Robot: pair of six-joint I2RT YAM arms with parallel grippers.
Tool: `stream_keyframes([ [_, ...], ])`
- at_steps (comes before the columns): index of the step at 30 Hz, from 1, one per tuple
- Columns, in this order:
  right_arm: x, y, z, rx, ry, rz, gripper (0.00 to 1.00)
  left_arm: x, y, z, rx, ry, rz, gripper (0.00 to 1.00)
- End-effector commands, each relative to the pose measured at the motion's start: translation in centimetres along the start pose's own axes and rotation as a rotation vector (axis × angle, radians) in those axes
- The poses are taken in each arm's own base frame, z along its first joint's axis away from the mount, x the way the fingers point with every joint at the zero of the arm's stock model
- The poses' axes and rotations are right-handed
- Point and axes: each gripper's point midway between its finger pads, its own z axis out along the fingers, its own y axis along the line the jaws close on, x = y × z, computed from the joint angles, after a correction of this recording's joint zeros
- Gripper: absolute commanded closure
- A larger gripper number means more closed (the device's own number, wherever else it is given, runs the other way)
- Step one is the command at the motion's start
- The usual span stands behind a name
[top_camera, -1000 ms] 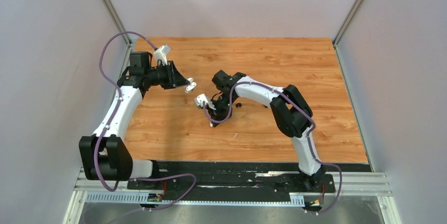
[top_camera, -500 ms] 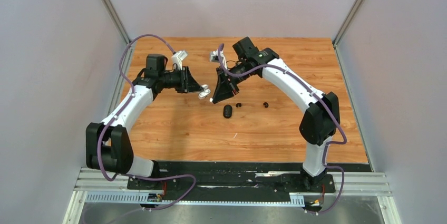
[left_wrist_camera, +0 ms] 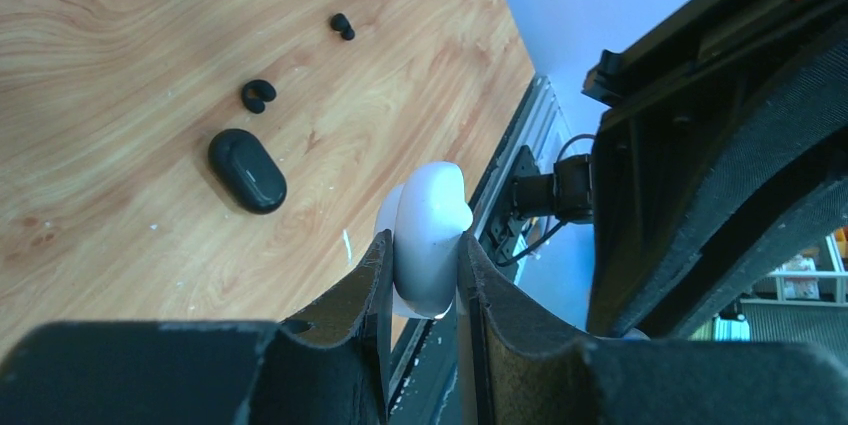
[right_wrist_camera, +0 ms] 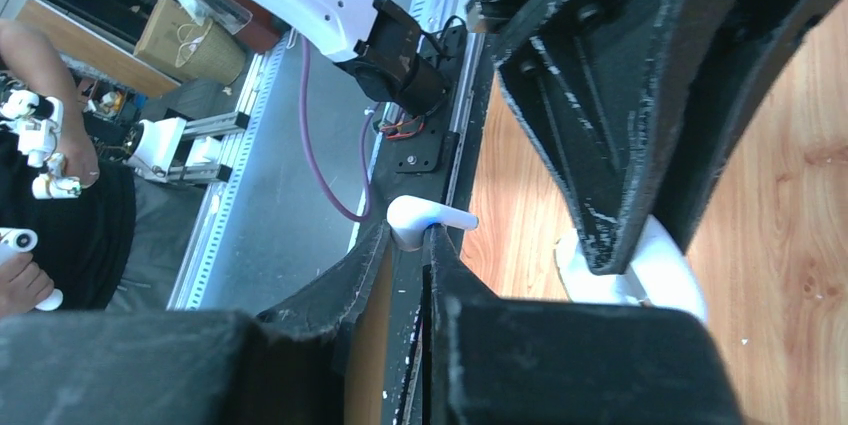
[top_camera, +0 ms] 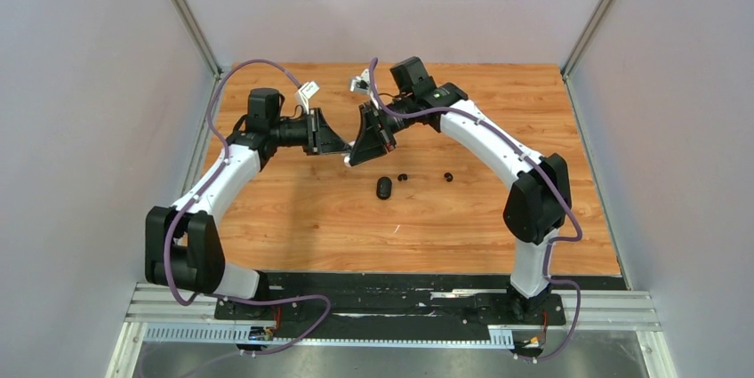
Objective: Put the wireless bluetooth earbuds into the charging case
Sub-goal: Place the earbud in the charging case.
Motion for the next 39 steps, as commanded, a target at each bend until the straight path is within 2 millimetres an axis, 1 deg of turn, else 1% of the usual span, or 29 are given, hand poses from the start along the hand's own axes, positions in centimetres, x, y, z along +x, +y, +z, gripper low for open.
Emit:
stream_keyframes([
  [1, -0.8, -1.2, 0.4, 0.041, -0.017, 0.012, 1.00, -0.1, -2.4, -0.7, 0.053, -0.010, 0.033, 1.00],
  [5, -0.5, -2.3, 0.6, 0.094, -0.014, 0.053, 1.00, -0.1, -2.7, -0.9, 0.052, -0.015, 0.026, 1.00],
  [10, 0.1, -3.1, 0.6, 0.118, -0.008, 0.085, 1.00, -0.1, -3.0, -1.0, 0.053, -0.020, 0.035, 1.00],
  [27, 0.6, -4.5, 0.8, 0.161, -0.002, 0.124, 1.00, -0.2, -3.3, -1.0, 0.074, -0.021, 0.049, 1.00],
  [32, 0.6, -5.0, 0.5, 0.203, -0.008, 0.179, 0.93, -0.2, -3.6, -1.1, 0.083, -0.022, 0.060, 1.00],
  [39, 0.5, -5.8, -0.4, 0.275, -0.024, 0.228, 0.90, -0.3, -3.7, -1.1, 0.088, -0.026, 0.067, 1.00],
])
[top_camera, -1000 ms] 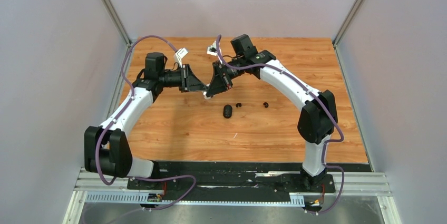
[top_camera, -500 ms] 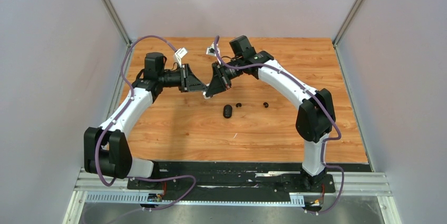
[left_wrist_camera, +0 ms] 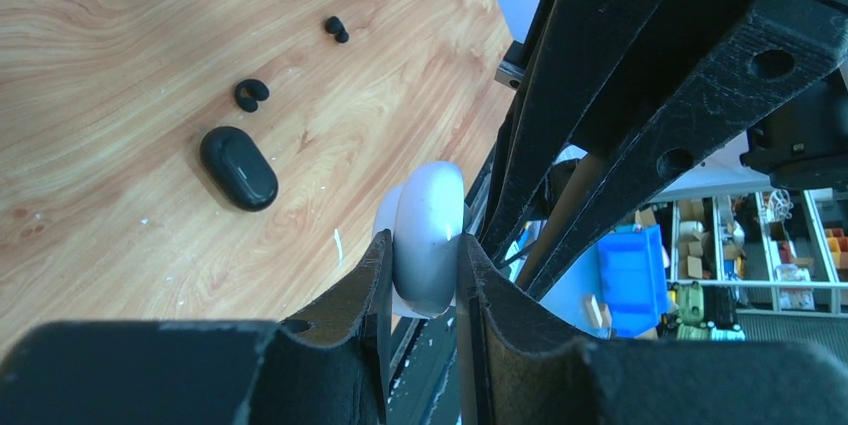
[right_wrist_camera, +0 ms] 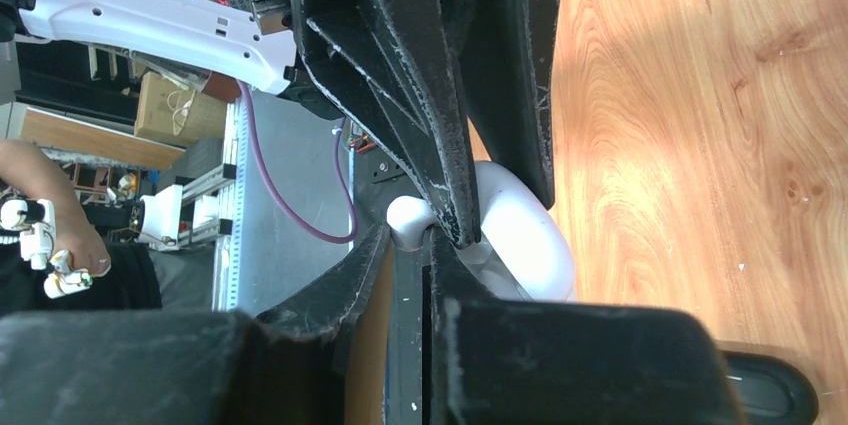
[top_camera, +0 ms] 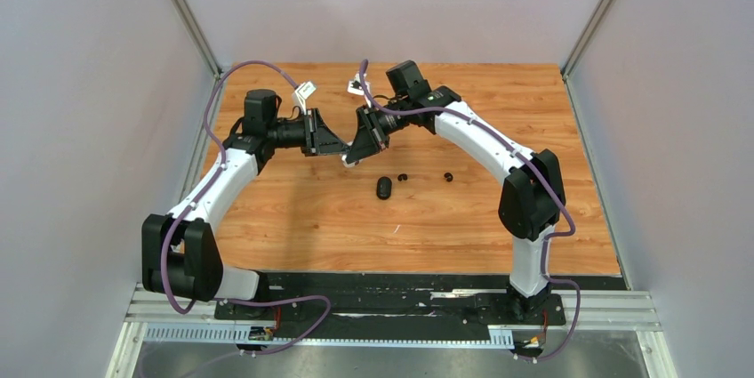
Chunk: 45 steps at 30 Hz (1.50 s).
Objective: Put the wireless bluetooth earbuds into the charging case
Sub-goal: Place the earbud in the charging case.
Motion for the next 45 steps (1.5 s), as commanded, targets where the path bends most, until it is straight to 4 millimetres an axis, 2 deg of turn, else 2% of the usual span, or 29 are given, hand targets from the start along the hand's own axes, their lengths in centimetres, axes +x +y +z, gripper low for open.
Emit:
stream_keyframes([
  [1, -0.7, -1.5, -0.6, 0.096, -0.031, 0.023, 0.90, -0.4, -2.7, -0.5, 0.083, -0.009, 0.079, 1.00],
  [10, -1.5, -1.6, -1.2, 0.155, -0.050, 0.031, 0.81, -0.4, -2.7, -0.6, 0.083, -0.012, 0.081, 1.00],
  [17, -2.7, -1.9, -2.2, 0.215, -0.064, 0.018, 0.78, -0.4, -2.7, -0.5, 0.088, -0.013, 0.080, 1.00],
  [25, -3.0, -0.9, -2.8, 0.223, -0.073, 0.034, 0.75, -0.3, -2.6, -0.5, 0.088, -0.014, 0.080, 1.00],
  [33, -3.1, -1.5, -3.3, 0.290, -0.075, 0.048, 0.72, -0.4, -2.5, -0.4, 0.089, -0.013, 0.074, 1.00],
  [41, -2.5, -0.2, -3.3, 0.268, -0.058, 0.081, 0.66, -0.4, -2.2, -0.2, 0.089, -0.011, 0.064, 1.00],
  [45, -3.1, 2.0, -3.6, 0.221, -0.072, 0.053, 0.65, -0.5, -2.1, -0.2, 0.088, -0.012, 0.067, 1.00],
])
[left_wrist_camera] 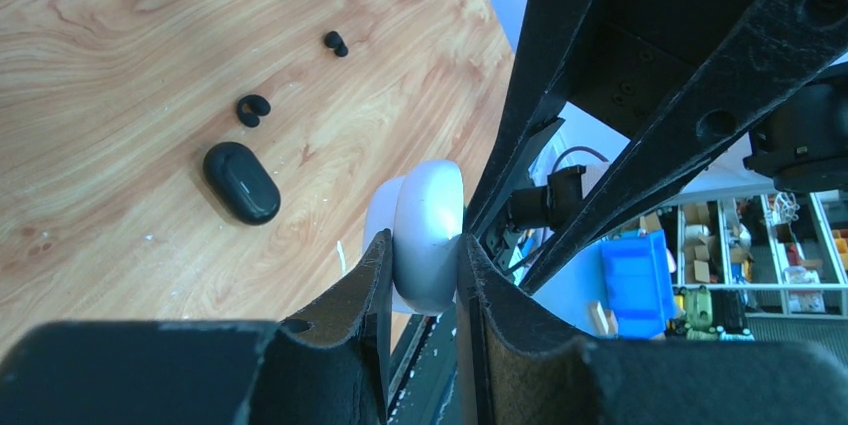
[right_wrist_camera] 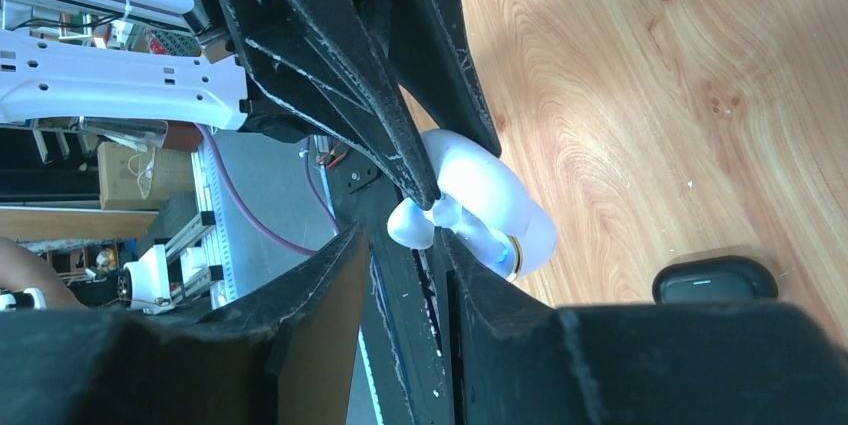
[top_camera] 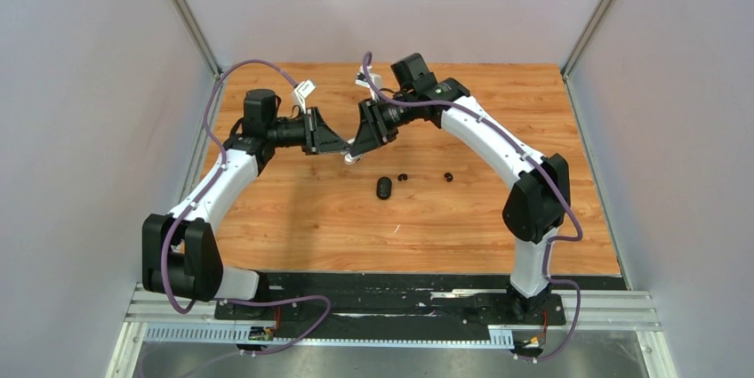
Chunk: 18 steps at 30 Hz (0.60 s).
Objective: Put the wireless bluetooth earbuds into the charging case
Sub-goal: Place the earbud in the charging case.
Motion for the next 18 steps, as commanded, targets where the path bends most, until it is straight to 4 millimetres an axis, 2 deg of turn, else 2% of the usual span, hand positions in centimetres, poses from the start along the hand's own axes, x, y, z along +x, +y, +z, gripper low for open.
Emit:
stream_keyframes([
  [1, -2.1, 3.4, -2.7, -0.003, -0.074, -0.075, 0.64, 0.0, -2.1, -0.3, 0.083, 0.013, 0.040, 1.00],
  [8, -4.1, 4.5, -4.2, 0.044, -0.138, -0.187, 0.63, 0.1, -1.8, 0.0, 0.105, 0.036, 0.026, 1.00],
  [12, -4.5, 5.7, -5.3, 0.016, -0.155, -0.312, 0.61, 0.7, -2.6, 0.1, 0.206, 0.066, 0.045, 1.00],
  [14, -4.1, 6.0, -6.1, 0.021, -0.165, -0.400, 0.58, 1.0, -3.9, -0.4, 0.292, 0.079, 0.104, 1.00],
  [15, -3.8, 5.9, -6.5, 0.029, -0.178, -0.441, 0.56, 1.7, -3.8, -0.5, 0.322, 0.084, 0.168, 1.00],
  [16, -2.6, 5.2, -6.7, 0.043, -0.180, -0.474, 0.55, 2.0, -2.9, -0.4, 0.310, 0.068, 0.256, 1.00],
  [17, -2.0, 4.6, -7.0, 0.063, -0.204, -0.506, 0.54, 2.5, -2.2, -0.2, 0.308, 0.072, 0.260, 1.00],
  [18, -1.7, 4.0, -7.4, 0.082, -0.236, -0.523, 0.52, 2.7, -2.1, -0.1, 0.324, 0.091, 0.191, 1.00],
])
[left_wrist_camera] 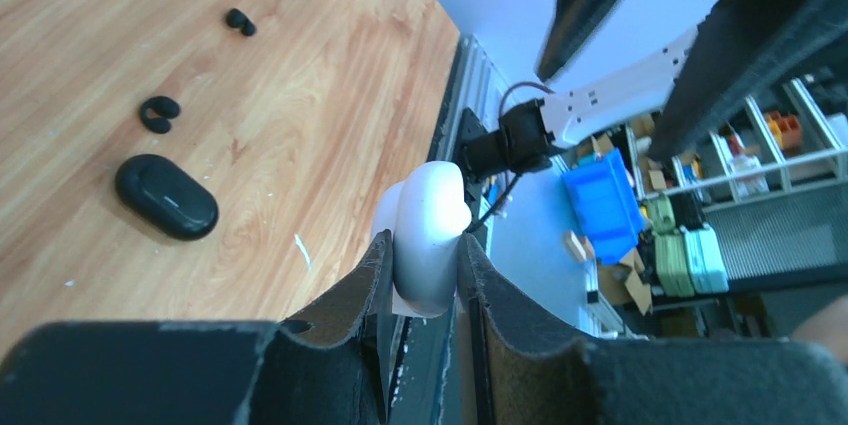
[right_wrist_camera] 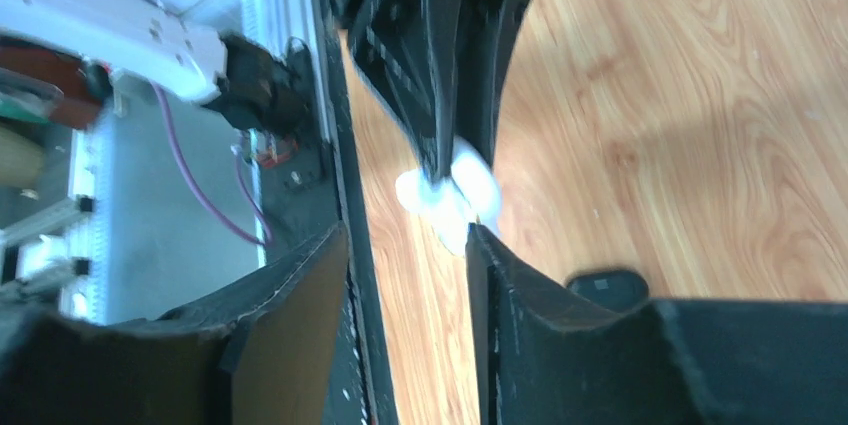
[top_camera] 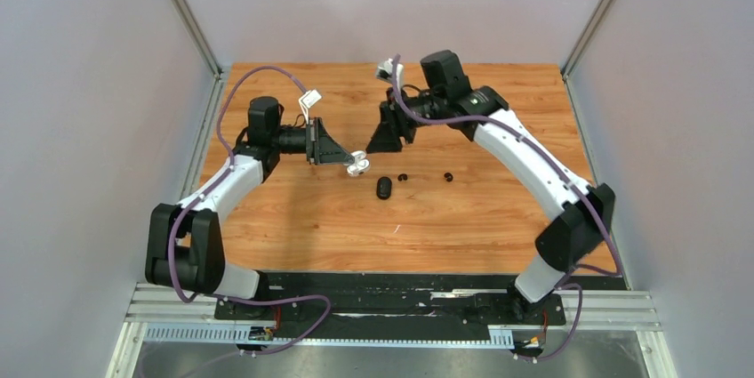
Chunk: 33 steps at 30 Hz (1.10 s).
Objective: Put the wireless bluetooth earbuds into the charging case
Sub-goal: Place the earbud in the charging case, then close the charging case.
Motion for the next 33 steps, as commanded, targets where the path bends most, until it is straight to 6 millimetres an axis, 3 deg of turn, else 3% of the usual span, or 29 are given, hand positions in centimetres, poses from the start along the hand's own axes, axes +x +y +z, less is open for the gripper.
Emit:
stream_keyframes([
  [1, -0.1, 0.6, -3.5, 0.044, -0.135, -0.235, 0.51, -0.1, -1.4, 0.0, 0.152, 0.024, 0.177, 1.00],
  [4, 1.0, 0.7, -3.8, 0.050, -0.158, -0.255, 0.45, -0.3, 0.1, 0.4, 0.149, 0.030, 0.052, 1.00],
  [5, 1.5, 0.3, -3.6, 0.061, -0.150, -0.232, 0.44, -1.9, -1.3, 0.7, 0.182, 0.007, 0.119, 1.00],
  [6, 1.8, 0.1, -3.5, 0.065, -0.142, -0.207, 0.43, -3.2, -3.1, 0.7, 0.208, -0.008, 0.033, 1.00],
  [7, 2.2, -0.1, -3.3, 0.064, -0.134, -0.187, 0.41, -4.4, -4.5, 0.6, 0.239, -0.046, 0.188, 1.00],
  [10, 3.1, -1.5, -2.2, 0.092, -0.117, -0.094, 0.36, -4.3, 1.1, 1.0, 0.080, -0.027, 0.056, 1.00],
  [14, 3.2, -3.1, -1.6, 0.142, -0.123, -0.061, 0.22, -5.8, 0.2, 1.0, 0.066, -0.047, 0.092, 1.00],
  [15, 3.0, -3.2, -1.5, 0.145, -0.127, -0.057, 0.05, -6.0, 0.2, 1.0, 0.062, -0.047, 0.086, 1.00],
  [16, 2.8, -3.3, -1.4, 0.146, -0.130, -0.060, 0.01, -6.3, 0.0, 1.0, 0.057, -0.043, 0.076, 1.00],
  [22, 1.5, -3.0, -0.4, 0.098, -0.145, -0.053, 0.00, -5.7, -1.2, 0.7, 0.084, -0.021, 0.050, 1.00],
  [27, 2.3, 0.5, -0.5, -0.130, -0.132, -0.298, 0.02, -4.5, -3.7, 0.0, 0.160, 0.037, 0.041, 1.00],
  [33, 3.1, 0.9, 0.2, -0.195, -0.124, -0.334, 0.12, -3.6, -5.5, -0.6, 0.199, 0.076, 0.039, 1.00],
])
